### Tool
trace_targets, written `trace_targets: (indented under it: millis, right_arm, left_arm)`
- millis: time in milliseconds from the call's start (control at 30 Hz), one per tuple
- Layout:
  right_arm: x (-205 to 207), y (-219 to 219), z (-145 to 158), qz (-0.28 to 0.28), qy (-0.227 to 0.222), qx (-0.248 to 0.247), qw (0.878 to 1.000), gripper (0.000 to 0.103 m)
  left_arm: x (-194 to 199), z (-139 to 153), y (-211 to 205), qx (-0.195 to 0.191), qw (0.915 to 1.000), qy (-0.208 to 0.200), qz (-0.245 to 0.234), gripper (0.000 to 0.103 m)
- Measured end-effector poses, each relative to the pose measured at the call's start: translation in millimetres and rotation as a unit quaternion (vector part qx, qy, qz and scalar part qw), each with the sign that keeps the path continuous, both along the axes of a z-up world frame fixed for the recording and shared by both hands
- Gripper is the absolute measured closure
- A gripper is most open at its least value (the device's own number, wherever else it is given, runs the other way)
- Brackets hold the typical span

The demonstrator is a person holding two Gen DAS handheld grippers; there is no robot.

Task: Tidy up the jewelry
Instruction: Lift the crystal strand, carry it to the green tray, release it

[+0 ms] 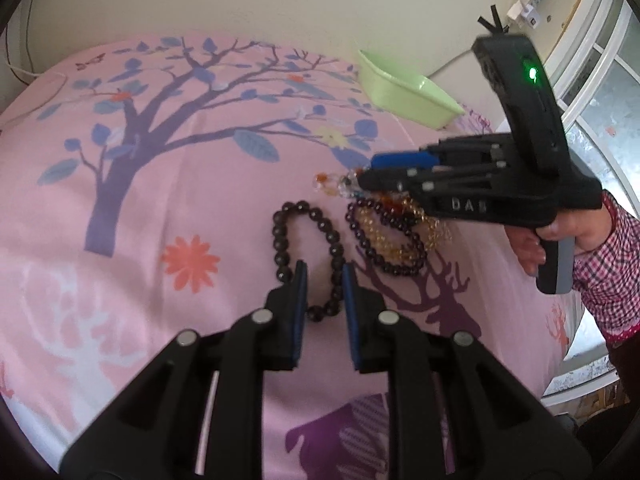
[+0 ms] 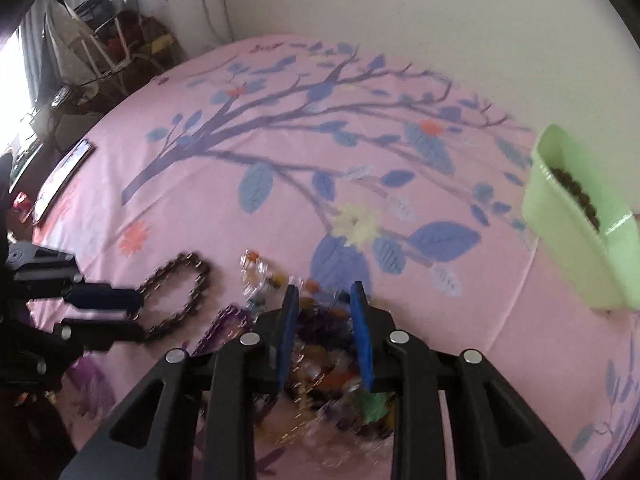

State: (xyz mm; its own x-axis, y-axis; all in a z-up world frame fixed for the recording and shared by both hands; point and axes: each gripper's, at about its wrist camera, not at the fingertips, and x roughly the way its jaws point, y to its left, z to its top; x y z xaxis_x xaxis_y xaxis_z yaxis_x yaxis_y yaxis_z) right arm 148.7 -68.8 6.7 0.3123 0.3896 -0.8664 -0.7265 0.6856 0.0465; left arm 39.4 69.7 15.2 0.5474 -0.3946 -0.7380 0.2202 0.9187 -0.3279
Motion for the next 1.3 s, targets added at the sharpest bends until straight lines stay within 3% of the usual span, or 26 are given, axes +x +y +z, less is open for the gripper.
trace_targets:
  millis: [67, 133, 367, 500, 767, 900, 1067, 1200, 1300]
  right_arm:
    - [-4.7, 0.0, -2.1, 0.011, 0.005, -0.005, 1.000, 0.103]
    - [-8.1, 3.4, -2.4, 0.019, 0.000, -0.017, 1.000, 0.103]
    - [4.9, 19.7, -1.5, 0.013, -0.009, -0.002, 1.000, 0.103]
    - [5.9, 14.0, 8.2, -0.017, -0.010, 0.042, 0.999, 0.103]
    - [-23.4, -21.9, 78.0, -0.046, -0.052, 0.178, 0.982, 0.103]
    - [-42.0, -38.3, 112.6, -0.046, -0.074, 0.227, 0.970, 0.103]
    - [-53.5, -55.5, 148.8, -0.052, -0.098, 0.261, 0.959, 0.103]
    - [-63.0, -66.4, 165.1, -0.058, -0.117, 0.270, 0.954, 0.103]
    - [-70.9, -74.7, 174.3, -0.063, -0.128, 0.279, 0.950, 0.103]
  left_arm:
    - [-3.1, 3.1, 2.4, -0.004, 1.0000, -0.006, -0.001, 0.082]
    - [-4.9, 5.6, 2.8, -0.007, 0.9999, -0.013, 0.000, 0.069]
    - [-6.9, 4.6, 2.5, -0.007, 0.9999, -0.010, 0.007, 0.068]
    - [-14.0, 8.2, 11.9, -0.005, 0.9996, -0.018, 0.021, 0.068]
    - [-15.5, 16.3, 9.8, -0.007, 0.9992, -0.036, 0.017, 0.068]
    - [-18.3, 23.6, 7.2, -0.004, 0.9984, -0.054, 0.018, 0.049]
    - [-16.2, 47.5, 2.8, 0.005, 0.9955, -0.095, 0.005, 0.048]
    - [-11.1, 69.9, -15.0, 0.007, 0.9904, -0.136, -0.025, 0.035]
    - [-4.8, 79.6, -38.0, 0.019, 0.9850, -0.162, -0.057, 0.033]
